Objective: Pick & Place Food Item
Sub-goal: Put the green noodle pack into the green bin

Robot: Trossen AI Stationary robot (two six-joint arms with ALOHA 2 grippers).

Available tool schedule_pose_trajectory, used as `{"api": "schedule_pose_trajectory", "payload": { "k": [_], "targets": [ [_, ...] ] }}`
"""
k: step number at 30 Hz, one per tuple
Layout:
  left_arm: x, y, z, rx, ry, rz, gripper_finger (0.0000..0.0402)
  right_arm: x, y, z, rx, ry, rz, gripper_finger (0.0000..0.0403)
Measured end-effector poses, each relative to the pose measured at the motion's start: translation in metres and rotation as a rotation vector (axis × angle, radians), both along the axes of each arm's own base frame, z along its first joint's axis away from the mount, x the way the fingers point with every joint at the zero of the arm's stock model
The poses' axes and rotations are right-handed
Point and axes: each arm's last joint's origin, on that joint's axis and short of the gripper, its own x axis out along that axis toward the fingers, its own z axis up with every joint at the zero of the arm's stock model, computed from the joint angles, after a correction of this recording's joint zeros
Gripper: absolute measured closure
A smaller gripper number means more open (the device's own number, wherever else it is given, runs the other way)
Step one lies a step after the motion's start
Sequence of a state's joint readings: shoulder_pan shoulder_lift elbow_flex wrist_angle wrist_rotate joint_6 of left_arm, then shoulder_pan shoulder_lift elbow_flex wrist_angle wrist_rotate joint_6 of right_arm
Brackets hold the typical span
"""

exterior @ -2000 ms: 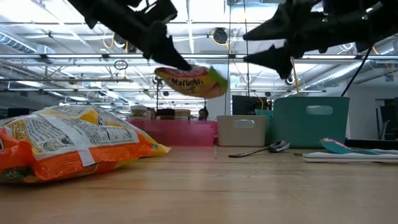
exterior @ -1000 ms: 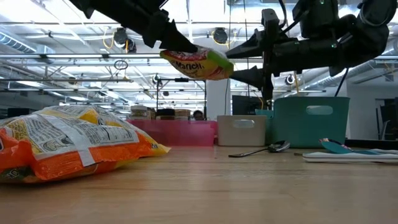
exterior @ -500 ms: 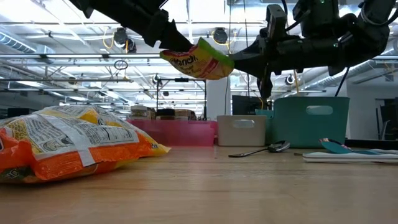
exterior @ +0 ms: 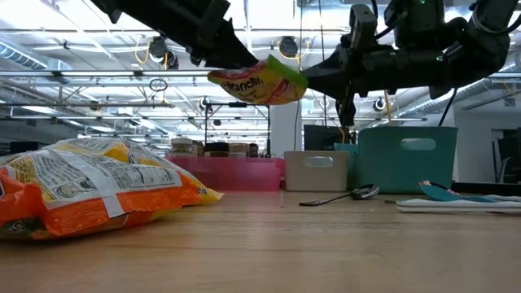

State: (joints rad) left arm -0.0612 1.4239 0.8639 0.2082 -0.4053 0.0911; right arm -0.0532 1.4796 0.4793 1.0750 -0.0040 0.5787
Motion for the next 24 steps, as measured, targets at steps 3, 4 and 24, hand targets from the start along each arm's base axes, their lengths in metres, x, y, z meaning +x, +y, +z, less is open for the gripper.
{"api": "schedule_pose_trajectory", "payload": {
  "k": [3,4,24],
  "targets": [
    [0.000,-0.002,0.001,-0.012,-0.006,-0.001,0.0178,0.000,-0.002,0.001,0.000,-0.013,-0.007,0.0402],
    [-0.002,-0.002,0.003,-0.001,-0.007,-0.007,0.0160,0.000,-0.003,0.002,0.001,-0.017,-0.011,0.0403],
    [-0.029,-0.017,0.040,0.019,-0.107,-0.077,0.0052,-0.066,-0.007,0.083,-0.297,-0.130,-0.242,0.0403]
  ]
}}
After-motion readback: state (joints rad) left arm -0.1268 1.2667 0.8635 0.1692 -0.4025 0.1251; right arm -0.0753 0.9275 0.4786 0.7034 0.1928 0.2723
